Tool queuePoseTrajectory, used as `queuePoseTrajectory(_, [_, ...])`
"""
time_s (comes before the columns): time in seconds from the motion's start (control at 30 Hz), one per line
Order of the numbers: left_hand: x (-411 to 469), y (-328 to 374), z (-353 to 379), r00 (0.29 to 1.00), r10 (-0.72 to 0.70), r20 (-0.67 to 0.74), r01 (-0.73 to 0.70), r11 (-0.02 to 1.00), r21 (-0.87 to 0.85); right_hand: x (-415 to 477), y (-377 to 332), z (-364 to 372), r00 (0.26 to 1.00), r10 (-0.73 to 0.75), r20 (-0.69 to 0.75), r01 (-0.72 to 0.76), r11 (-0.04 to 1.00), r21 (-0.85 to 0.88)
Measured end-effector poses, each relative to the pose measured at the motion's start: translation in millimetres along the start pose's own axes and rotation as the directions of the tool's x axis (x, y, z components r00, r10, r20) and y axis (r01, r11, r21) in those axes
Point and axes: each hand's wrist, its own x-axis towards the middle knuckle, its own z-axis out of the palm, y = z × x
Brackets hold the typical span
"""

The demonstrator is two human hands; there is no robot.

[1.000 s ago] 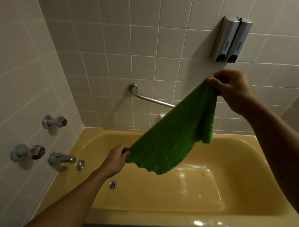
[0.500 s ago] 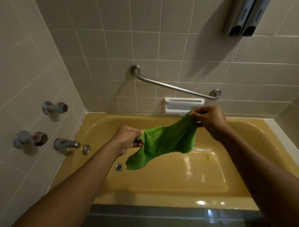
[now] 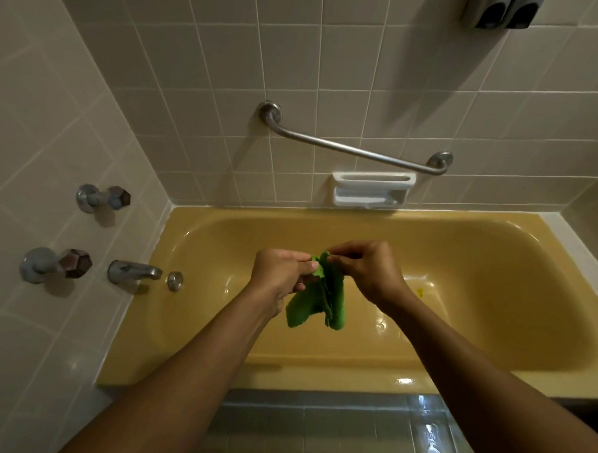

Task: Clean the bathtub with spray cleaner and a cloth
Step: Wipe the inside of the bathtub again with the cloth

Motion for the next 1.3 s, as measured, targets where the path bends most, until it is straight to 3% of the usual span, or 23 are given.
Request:
queuePoseTrajectory(0.13, [-4,-1,4,0.999,-0.045,-0.026,0.043,0.998,-0.056,-16,0,8,0.993,-0.120,0.005,0.119,0.978,-0.170])
queuePoseTrajectory(0.33, [-9,6,-1,0.989,-0.140,0.037,0.144,0.974,-0.173,-29,3,10,0.979,-0.196,0.057,0.201,0.972,-0.123])
queuePoseTrajectory(0.43, [-11,12,-6,0.987,-0.132,0.089,0.142,0.982,-0.122,-29,3,12,0.965,-0.260,0.020,0.259,0.946,-0.196])
queuePoseTrajectory(0.53, [-13,17,-14,0.985,-0.048,0.168,0.053,0.998,-0.025,-23,-4,8,0.964,-0.266,0.010,0.261,0.935,-0.240])
queuePoseTrajectory(0.6, [-15,19,-21,0.972,0.095,0.217,-0.124,0.984,0.125,-17,-13,0,0.975,-0.219,0.046,0.224,0.954,-0.198])
queuePoseTrajectory(0.73, [-6,23,-28,0.866,0.392,0.311,-0.489,0.798,0.353,-3,-37,-24,0.959,-0.229,0.170,0.251,0.960,-0.123])
queuePoseTrajectory(0.83, [5,38,-30,0.771,0.508,0.385,-0.632,0.688,0.357,8,-65,-49,0.935,-0.282,0.215,0.305,0.948,-0.084])
queuePoseTrajectory(1.0, [9,73,-29,0.693,0.424,0.583,-0.690,0.626,0.365,18,-124,-92,0.899,-0.355,0.258,0.384,0.920,-0.072])
queuePoseTrajectory(1.1, [10,83,-29,0.738,0.366,0.567,-0.653,0.598,0.464,20,-150,-113,0.883,-0.394,0.256,0.421,0.905,-0.059])
queuePoseTrajectory(1.13, [11,87,-31,0.757,0.361,0.544,-0.645,0.544,0.536,21,-157,-120,0.883,-0.402,0.240,0.426,0.903,-0.055])
queuePoseTrajectory(1.23, [12,99,-41,0.762,0.421,0.492,-0.617,0.243,0.748,21,-172,-146,0.890,-0.436,0.132,0.442,0.897,-0.023])
queuePoseTrajectory(1.3, [9,111,-49,0.730,0.498,0.469,-0.616,0.181,0.767,20,-179,-162,0.896,-0.442,0.049,0.444,0.895,-0.036])
